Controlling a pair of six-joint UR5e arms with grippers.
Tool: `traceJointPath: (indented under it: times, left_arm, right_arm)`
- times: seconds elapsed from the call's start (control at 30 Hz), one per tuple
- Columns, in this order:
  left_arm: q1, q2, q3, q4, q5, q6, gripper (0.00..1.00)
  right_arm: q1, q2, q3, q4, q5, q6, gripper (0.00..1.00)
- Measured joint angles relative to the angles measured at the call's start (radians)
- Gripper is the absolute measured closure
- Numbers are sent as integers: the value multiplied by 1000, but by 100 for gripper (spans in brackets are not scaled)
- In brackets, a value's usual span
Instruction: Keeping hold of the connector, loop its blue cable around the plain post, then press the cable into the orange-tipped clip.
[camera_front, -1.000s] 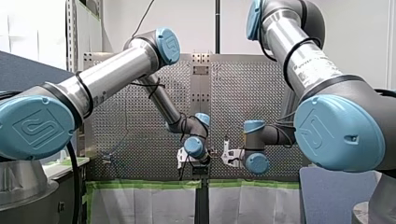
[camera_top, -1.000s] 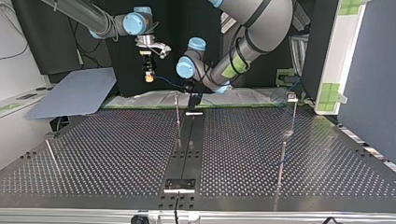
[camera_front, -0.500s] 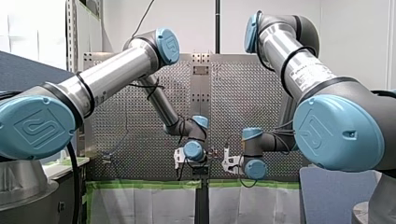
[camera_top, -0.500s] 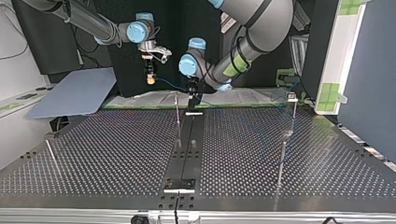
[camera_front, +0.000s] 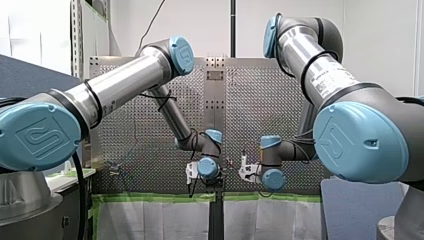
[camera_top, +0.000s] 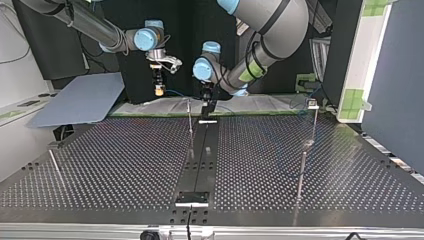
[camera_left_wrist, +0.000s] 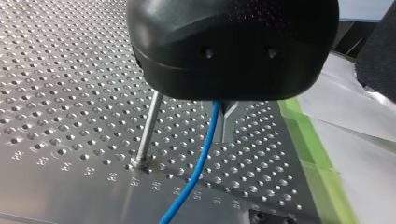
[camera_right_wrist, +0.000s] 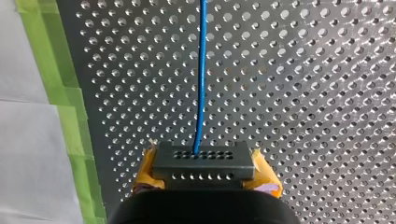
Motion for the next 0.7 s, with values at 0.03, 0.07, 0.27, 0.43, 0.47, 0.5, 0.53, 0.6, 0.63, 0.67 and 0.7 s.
traceJointPath:
  times: [0.03, 0.07, 0.27, 0.43, 0.47, 0.5, 0.53, 0.6, 0.63, 0.67, 0.7]
  left_arm:
    - [1, 0, 4, 1, 1, -1, 100]
    - [1, -1, 11, 0, 2, -2, 100]
    - [9, 0, 59, -23, 1, -14, 100]
    - [19, 0, 80, -29, 2, -31, 100]
    - [22, 0, 83, -30, 2, -33, 100]
    - [24, 0, 85, -30, 3, -34, 100]
    - [26, 0, 86, -31, 3, -34, 100]
    - [31, 0, 89, -31, 3, -35, 100]
    - [33, 0, 90, -31, 3, -36, 100]
    - [36, 0, 91, -32, 3, -36, 100]
    - [38, 0, 93, -32, 4, -37, 100]
  right_arm:
    - [-1, 0, -3, 2, 0, 0, 100]
    - [-3, 0, -9, 5, -1, -1, 100]
    - [-10, 0, -37, 30, -2, -5, 100]
    - [-11, 0, -63, 47, -4, -7, 100]
    - [-12, 0, -72, 54, -5, -8, 100]
    - [-12, 0, -78, 59, -5, -9, 100]
    - [-12, 0, -84, 65, -5, -10, 100]
    - [-13, 0, -97, 77, -5, -11, 100]
    - [-14, 0, -102, 81, -5, -12, 100]
    - [-15, 0, -108, 85, -5, -13, 100]
    - [-16, 0, -113, 87, -6, -13, 100]
